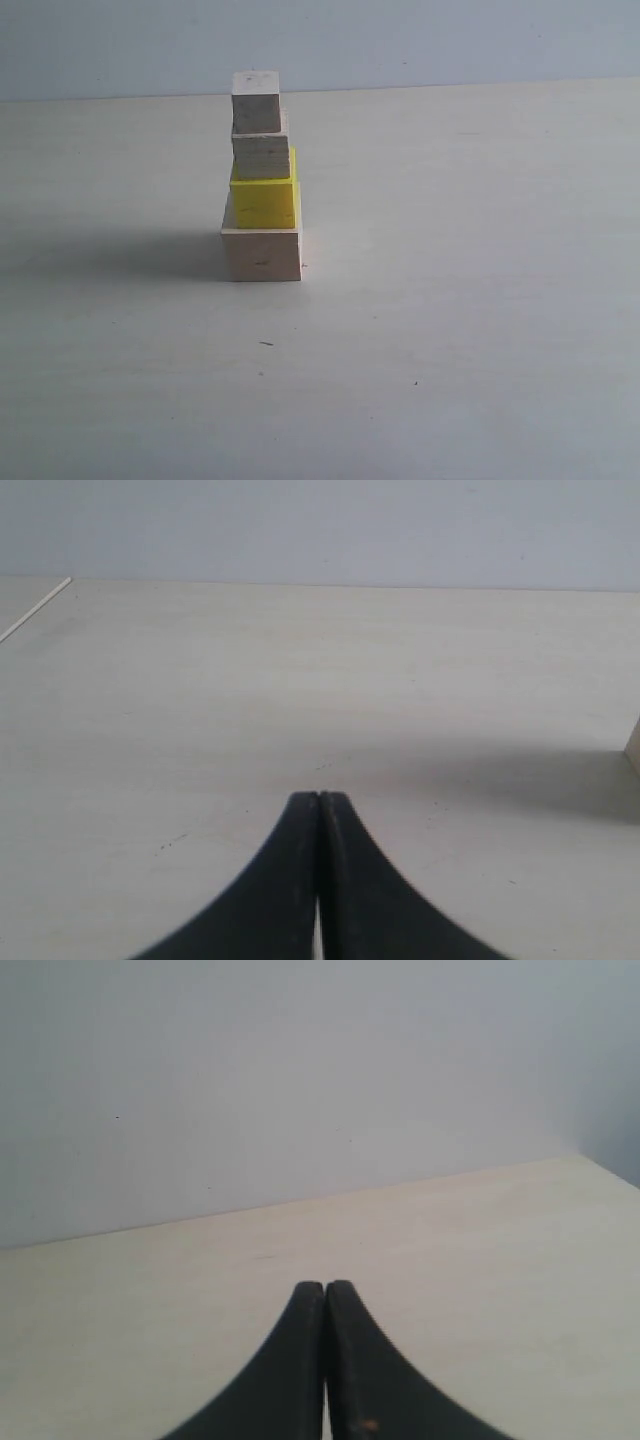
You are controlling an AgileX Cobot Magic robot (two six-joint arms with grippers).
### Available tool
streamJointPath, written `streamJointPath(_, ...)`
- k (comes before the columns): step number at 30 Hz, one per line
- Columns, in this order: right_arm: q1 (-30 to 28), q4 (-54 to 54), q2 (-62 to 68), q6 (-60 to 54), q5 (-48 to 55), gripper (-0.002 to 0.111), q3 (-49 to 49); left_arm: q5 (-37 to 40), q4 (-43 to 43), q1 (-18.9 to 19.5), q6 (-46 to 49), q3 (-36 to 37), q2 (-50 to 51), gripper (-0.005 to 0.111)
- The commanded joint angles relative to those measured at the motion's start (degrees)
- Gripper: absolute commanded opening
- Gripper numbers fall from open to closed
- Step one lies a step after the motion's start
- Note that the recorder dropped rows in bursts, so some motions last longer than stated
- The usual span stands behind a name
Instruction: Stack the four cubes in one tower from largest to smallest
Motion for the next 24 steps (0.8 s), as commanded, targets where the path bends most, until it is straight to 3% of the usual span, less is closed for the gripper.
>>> streamJointPath(1,-0.4,0.0,-0.3,0.0,0.2,0.0,0.3,-0.7,0.1,-0.3,-0.3,0.2,-0.3,0.0)
streamJointPath(9,-0.3,-14.7,-1.0,14.6,3.9,0.0,0.3,-0.7,0.1,-0.3,-0.3,0.2,-0.3,0.0)
streamJointPath(24,4.2,-15.9,-4.3,14.0,4.4,0.0,4.9,-0.7,0.1,-0.3,-0.3,0.2,-0.3,0.0)
